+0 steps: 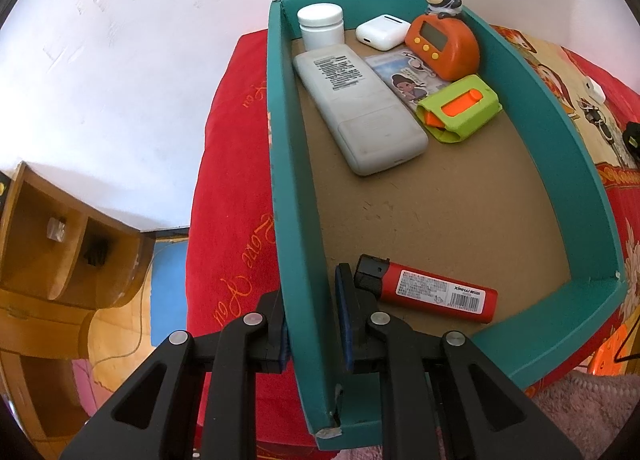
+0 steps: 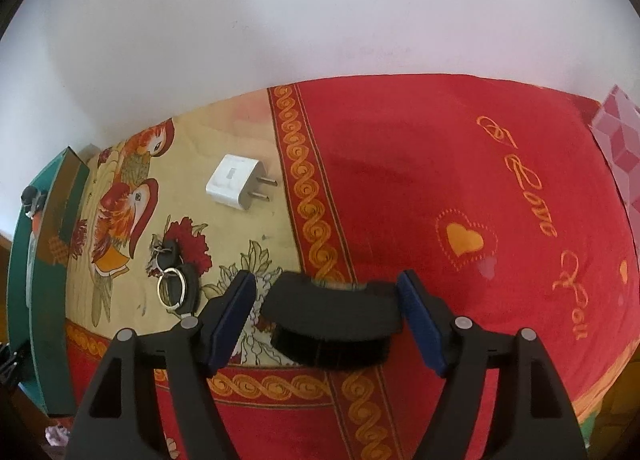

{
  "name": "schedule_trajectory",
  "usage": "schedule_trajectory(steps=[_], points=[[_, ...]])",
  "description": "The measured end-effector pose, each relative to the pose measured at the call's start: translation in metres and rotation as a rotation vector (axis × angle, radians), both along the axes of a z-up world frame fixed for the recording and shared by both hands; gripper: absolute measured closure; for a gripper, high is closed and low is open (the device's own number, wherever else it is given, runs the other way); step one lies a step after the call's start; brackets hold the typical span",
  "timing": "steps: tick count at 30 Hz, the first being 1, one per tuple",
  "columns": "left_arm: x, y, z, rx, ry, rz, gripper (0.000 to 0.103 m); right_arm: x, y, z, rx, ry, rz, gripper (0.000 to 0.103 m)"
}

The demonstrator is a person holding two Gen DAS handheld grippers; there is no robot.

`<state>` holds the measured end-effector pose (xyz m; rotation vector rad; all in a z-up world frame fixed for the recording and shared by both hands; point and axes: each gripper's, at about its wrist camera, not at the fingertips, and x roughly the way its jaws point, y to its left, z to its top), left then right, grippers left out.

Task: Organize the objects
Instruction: 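Close the right tool on the black level and lift it, then carry the black level over the tray with the right tool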

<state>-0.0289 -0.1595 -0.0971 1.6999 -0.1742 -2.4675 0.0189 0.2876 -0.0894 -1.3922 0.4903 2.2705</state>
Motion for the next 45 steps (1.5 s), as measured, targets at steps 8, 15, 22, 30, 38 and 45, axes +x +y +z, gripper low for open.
schedule_trajectory(steps=[8, 15, 22, 30, 38, 45], points=[[0.002, -0.002, 0.0, 0.003, 0.003, 0.001, 0.085, -0.025, 0.013, -0.015, -0.087, -0.218, 0.029, 0.032], [0.002, -0.002, 0.0, 0.002, 0.001, 0.001, 0.085, -0.024, 0.008, 0.007, -0.073, -0.103, 0.003, 0.038], [0.001, -0.007, -0.001, 0.006, 0.001, 0.004, 0.085, 0.002, -0.022, 0.019, 0.069, 0.22, -0.045, 0.038], [-0.002, -0.007, -0.003, 0.001, 0.0, -0.001, 0.085, 0.011, -0.049, -0.004, 0.112, 0.207, -0.044, 0.038], [-0.005, -0.005, -0.004, 0.004, 0.001, -0.002, 0.085, 0.032, -0.07, -0.001, 0.118, 0.187, -0.006, 0.038], [-0.005, -0.002, -0.005, 0.002, 0.002, -0.006, 0.085, 0.029, -0.071, -0.003, 0.185, 0.126, 0.034, 0.031]])
